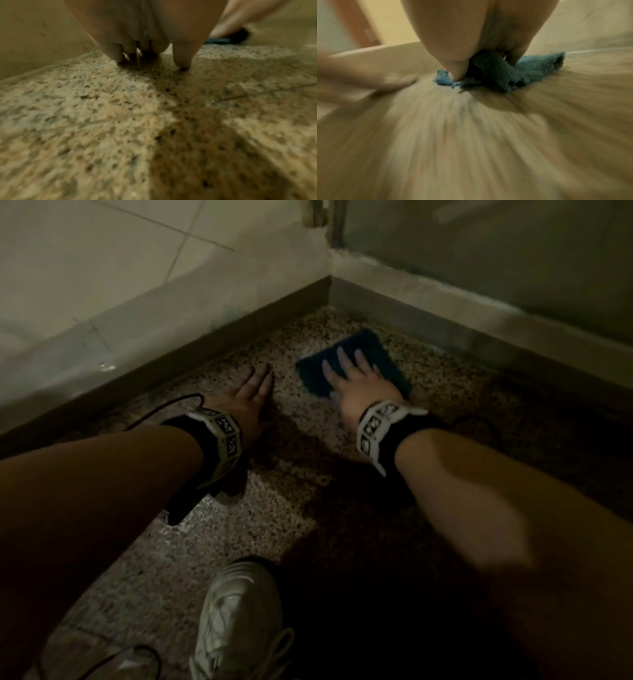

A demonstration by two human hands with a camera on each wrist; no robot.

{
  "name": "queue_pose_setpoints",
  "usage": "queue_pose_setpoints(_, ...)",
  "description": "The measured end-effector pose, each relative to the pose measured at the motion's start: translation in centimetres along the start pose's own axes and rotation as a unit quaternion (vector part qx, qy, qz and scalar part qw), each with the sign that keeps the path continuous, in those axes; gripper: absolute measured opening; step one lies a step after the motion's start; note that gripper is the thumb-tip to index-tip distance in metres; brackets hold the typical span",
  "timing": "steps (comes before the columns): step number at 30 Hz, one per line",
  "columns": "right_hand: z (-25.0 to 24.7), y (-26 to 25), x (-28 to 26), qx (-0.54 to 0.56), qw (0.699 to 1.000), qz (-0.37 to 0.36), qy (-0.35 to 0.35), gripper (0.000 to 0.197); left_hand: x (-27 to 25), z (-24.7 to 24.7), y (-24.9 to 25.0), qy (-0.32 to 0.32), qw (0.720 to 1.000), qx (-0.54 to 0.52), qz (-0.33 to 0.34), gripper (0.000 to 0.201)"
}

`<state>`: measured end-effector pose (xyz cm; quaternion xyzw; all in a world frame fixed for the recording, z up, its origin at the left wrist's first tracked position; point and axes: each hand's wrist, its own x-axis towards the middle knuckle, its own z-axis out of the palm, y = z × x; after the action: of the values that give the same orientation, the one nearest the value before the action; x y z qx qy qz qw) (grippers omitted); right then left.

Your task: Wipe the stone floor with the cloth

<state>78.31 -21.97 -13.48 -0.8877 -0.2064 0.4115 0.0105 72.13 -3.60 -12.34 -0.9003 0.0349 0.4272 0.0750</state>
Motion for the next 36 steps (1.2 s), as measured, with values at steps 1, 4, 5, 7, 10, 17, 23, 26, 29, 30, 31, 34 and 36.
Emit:
queue_pose_setpoints(1,-1.1,-0.3,1.0,0.008,1.0,0.007,0.001,0.053,0.0,0.0,0.1,-0.004,1.0,0.003,0.0,0.07)
queue_pose_setpoints(4,-2.9,-1.1,3.3,0.016,1.0,0.018,0.014,0.054,0.5,0.0,0.0,-0.02,1.0,0.003,0.001,0.07)
queue_pose_setpoints(5,-3.0,-1.3,3.6,0.013,1.0,0.019,0.019,0.054,0.6,0.1,-0.2,-0.021,1.0,-0.002,0.005,0.07)
queue_pose_setpoints(7,-2.6,-1.6,3.5,0.008,0.999,0.021,0.025,0.054,0.8,0.5,-0.5,-0.016,1.0,-0.016,0.016,0.074)
queue_pose_setpoints(10,-1.8,-2.0,2.9,-0.01,1.0,0.016,0.023,0.054,1.1,1.0,-1.2,-0.005,0.999,-0.033,0.024,0.081)
queue_pose_setpoints(17,3.8,-6.4,-1.3,-0.12,0.987,-0.108,-0.006,0.054,-0.4,2.3,-3.5,-0.012,0.996,-0.079,-0.034,0.077)
queue_pose_setpoints(23,4.4,-6.1,-0.9,-0.119,0.982,-0.145,0.009,0.053,-1.9,2.6,-6.1,-0.015,0.989,-0.092,-0.112,0.072)
queue_pose_setpoints(26,3.0,-5.8,0.2,-0.113,0.984,-0.138,-0.004,0.052,-2.2,2.8,-6.1,-0.012,0.989,-0.087,-0.116,0.07)
queue_pose_setpoints(29,0.7,-5.8,2.6,-0.087,0.991,-0.1,0.023,0.052,-2.0,3.3,-5.8,0.002,0.992,-0.062,-0.11,0.07)
queue_pose_setpoints(30,-0.3,-5.7,3.4,-0.075,0.993,-0.087,0.037,0.052,-1.8,3.4,-5.8,0.001,0.992,-0.064,-0.111,0.07)
queue_pose_setpoints(31,-1.1,-5.5,4.0,-0.066,0.994,-0.075,0.046,0.052,-1.5,3.7,-5.8,-0.004,0.991,-0.065,-0.115,0.071)
queue_pose_setpoints(34,-2.2,-4.7,5.0,-0.071,0.993,-0.072,0.059,0.054,-0.8,4.1,-5.9,-0.005,0.988,-0.094,-0.126,0.076)
queue_pose_setpoints(36,-1.5,-4.4,4.5,-0.079,0.99,-0.079,0.082,0.059,-0.6,4.3,-5.8,0.003,0.983,-0.134,-0.123,0.079)
